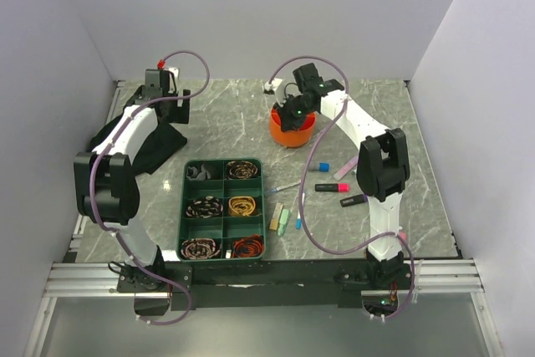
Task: Sort the stationery into containers
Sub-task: Move the storage box to the center of the board, then pick up the pen from the corner of the board, then place the pen in the storage box, then pick up the pen from the center of the board.
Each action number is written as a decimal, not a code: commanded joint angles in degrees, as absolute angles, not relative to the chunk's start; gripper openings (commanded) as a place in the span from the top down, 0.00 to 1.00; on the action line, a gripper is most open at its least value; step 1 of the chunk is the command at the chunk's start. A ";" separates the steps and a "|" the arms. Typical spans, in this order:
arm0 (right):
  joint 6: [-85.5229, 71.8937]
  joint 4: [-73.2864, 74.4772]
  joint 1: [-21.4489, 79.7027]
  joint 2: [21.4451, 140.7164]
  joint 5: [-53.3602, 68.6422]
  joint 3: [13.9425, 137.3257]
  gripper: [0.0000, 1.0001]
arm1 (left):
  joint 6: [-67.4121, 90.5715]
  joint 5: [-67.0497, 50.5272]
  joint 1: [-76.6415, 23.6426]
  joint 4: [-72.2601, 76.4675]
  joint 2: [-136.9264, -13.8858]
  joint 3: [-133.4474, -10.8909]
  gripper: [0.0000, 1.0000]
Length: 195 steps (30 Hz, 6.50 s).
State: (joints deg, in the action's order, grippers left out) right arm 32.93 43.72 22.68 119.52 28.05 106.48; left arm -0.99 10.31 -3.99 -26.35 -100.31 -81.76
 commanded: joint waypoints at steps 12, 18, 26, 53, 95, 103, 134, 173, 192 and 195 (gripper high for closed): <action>40.96 49.84 25.66 109.98 26.37 107.93 0.51 | -0.35 9.93 -4.22 -25.58 -98.44 -82.27 0.01; 38.07 50.53 24.96 99.77 26.19 105.47 0.43 | 1.06 8.36 -4.31 -22.24 -96.33 -81.91 0.01; 32.27 51.07 10.21 86.23 24.28 85.71 0.42 | -4.38 -2.36 -8.51 -23.11 -94.66 -84.38 0.00; -25.58 42.01 -3.87 103.53 10.11 78.21 0.41 | -6.50 6.41 -15.47 -27.69 -96.06 -83.76 0.01; -23.83 43.86 3.69 110.57 9.31 91.03 1.00 | -7.64 12.04 -16.26 -28.74 -100.46 -87.01 0.00; -11.61 39.38 10.10 105.39 3.36 100.72 1.00 | -8.17 12.57 -16.26 -28.48 -101.16 -88.86 0.01; -4.83 -12.13 17.13 108.01 -0.62 86.66 1.00 | -8.88 14.94 -16.44 -28.74 -103.89 -89.91 0.01; 3.35 35.12 8.28 83.76 18.35 76.46 0.35 | -6.41 14.94 -16.17 -21.80 -99.67 -86.14 0.01; 48.36 45.53 2.99 77.52 21.80 59.15 0.39 | -18.61 -22.83 -20.89 -25.14 -87.91 -78.75 0.01; 38.81 40.79 -2.95 75.94 22.58 58.45 0.39 | -28.61 -27.67 -29.49 -27.41 -87.80 -79.88 0.01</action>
